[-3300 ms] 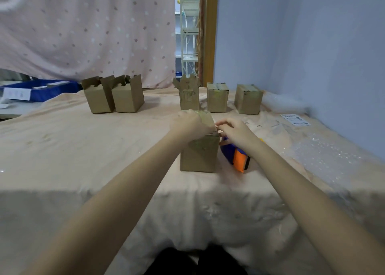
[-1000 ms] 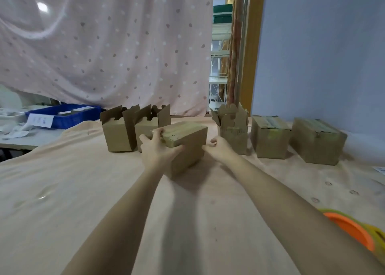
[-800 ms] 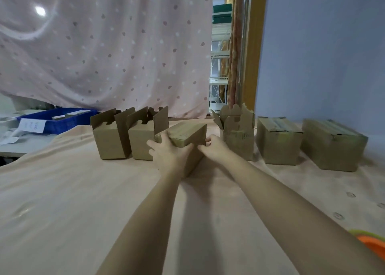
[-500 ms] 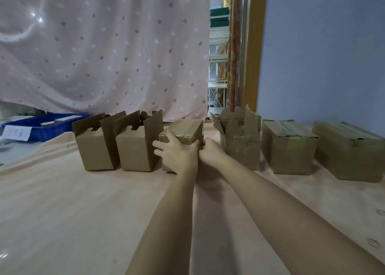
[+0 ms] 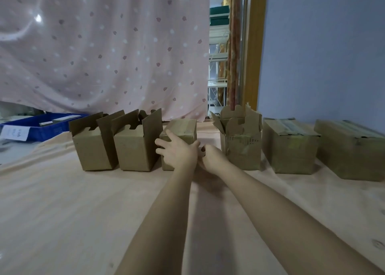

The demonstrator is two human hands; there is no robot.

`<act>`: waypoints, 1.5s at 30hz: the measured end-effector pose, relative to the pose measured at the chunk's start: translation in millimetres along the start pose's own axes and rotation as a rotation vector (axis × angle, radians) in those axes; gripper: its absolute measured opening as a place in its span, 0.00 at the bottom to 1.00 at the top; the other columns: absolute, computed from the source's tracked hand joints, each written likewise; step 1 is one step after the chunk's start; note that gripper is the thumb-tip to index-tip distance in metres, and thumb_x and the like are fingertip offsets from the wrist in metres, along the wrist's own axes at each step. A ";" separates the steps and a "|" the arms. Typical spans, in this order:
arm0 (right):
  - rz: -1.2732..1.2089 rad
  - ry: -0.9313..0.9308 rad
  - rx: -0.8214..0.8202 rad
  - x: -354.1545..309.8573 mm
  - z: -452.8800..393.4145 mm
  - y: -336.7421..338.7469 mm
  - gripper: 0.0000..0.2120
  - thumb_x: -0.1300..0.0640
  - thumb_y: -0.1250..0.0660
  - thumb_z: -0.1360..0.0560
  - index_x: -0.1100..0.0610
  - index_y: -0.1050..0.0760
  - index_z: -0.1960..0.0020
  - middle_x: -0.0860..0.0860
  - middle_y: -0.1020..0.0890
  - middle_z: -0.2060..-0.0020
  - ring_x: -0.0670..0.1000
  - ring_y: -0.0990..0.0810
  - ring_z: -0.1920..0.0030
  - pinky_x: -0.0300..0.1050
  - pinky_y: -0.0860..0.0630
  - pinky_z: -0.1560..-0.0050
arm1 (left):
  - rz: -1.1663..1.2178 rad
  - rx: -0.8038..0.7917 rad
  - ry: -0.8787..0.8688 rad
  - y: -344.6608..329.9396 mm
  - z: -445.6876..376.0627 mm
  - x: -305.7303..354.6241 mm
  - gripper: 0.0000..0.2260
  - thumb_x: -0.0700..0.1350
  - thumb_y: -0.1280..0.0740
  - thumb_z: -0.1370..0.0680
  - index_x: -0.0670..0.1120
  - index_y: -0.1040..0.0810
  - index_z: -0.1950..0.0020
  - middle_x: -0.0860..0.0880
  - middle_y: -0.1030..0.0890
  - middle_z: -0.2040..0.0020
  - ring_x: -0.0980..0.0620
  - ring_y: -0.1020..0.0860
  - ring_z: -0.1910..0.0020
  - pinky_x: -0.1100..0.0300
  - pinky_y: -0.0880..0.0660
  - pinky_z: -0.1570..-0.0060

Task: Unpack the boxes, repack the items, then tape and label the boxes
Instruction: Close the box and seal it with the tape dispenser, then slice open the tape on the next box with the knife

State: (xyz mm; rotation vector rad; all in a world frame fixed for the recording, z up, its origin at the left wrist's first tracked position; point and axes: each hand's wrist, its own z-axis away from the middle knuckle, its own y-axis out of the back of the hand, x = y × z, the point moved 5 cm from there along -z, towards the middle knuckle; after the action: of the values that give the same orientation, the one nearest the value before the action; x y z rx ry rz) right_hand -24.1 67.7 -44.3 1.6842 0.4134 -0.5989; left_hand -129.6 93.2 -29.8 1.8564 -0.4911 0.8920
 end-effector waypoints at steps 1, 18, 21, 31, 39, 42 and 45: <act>0.022 -0.006 0.014 0.3 4.6 1.7 0.05 0.54 0.40 0.22 0.55 0.29 0.54 0.53 0.23 0.53 0.55 0.25 0.52 0.46 0.29 0.54 | -0.022 -0.017 0.000 2.4 1.5 0.2 0.45 0.59 0.27 0.31 0.50 0.49 0.23 0.38 0.44 0.29 0.36 0.37 0.35 0.48 0.30 0.40; 0.286 -0.336 0.358 72.1 67.1 98.7 0.12 0.53 0.38 0.21 0.58 0.28 0.41 0.54 0.20 0.46 0.56 0.21 0.45 0.43 0.31 0.58 | -0.189 -0.303 -0.479 -38.4 89.2 39.7 0.19 0.45 0.38 0.22 0.40 0.35 0.34 0.41 0.31 0.38 0.42 0.31 0.38 0.53 0.30 0.48; 0.279 -0.414 0.464 91.6 70.4 124.0 0.18 0.52 0.38 0.21 0.59 0.34 0.35 0.56 0.24 0.41 0.57 0.23 0.42 0.45 0.31 0.57 | -0.178 -0.196 -0.367 -39.3 103.0 45.5 0.16 0.48 0.38 0.22 0.40 0.33 0.40 0.41 0.29 0.40 0.42 0.29 0.40 0.53 0.29 0.48; 0.184 -0.527 0.558 155.3 69.2 165.2 0.36 0.53 0.29 0.27 0.62 0.46 0.28 0.59 0.39 0.32 0.60 0.33 0.35 0.51 0.30 0.41 | -0.103 -0.329 -0.642 -103.7 175.3 112.3 0.14 0.43 0.38 0.21 0.41 0.34 0.38 0.43 0.28 0.40 0.43 0.25 0.43 0.54 0.29 0.52; 0.001 -0.422 0.370 199.7 56.7 176.8 0.18 0.63 0.41 0.24 0.61 0.32 0.34 0.57 0.23 0.42 0.58 0.24 0.47 0.44 0.30 0.55 | 0.064 -0.298 -0.430 -151.2 177.2 137.8 0.45 0.55 0.27 0.29 0.35 0.49 0.26 0.38 0.35 0.33 0.40 0.29 0.38 0.50 0.26 0.47; 0.017 -0.398 0.368 210.6 55.1 185.4 0.08 0.64 0.42 0.24 0.60 0.27 0.47 0.58 0.21 0.47 0.57 0.25 0.53 0.43 0.31 0.57 | 0.087 -0.209 -0.389 -155.8 179.6 146.1 0.54 0.60 0.25 0.33 0.36 0.56 0.24 0.38 0.37 0.33 0.39 0.30 0.39 0.49 0.27 0.45; 0.013 -0.382 0.358 217.8 52.6 189.0 0.10 0.65 0.43 0.25 0.60 0.26 0.49 0.58 0.20 0.48 0.57 0.25 0.54 0.44 0.30 0.57 | 0.086 -0.090 -0.316 -159.3 188.4 152.5 0.58 0.60 0.22 0.40 0.38 0.51 0.24 0.38 0.32 0.36 0.39 0.26 0.44 0.49 0.26 0.51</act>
State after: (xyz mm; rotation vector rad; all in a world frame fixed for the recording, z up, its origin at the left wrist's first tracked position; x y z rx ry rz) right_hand 251.0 -32.8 -30.7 1.8522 0.0183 -1.0087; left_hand 144.2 1.6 -56.7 1.9132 -0.7973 0.6215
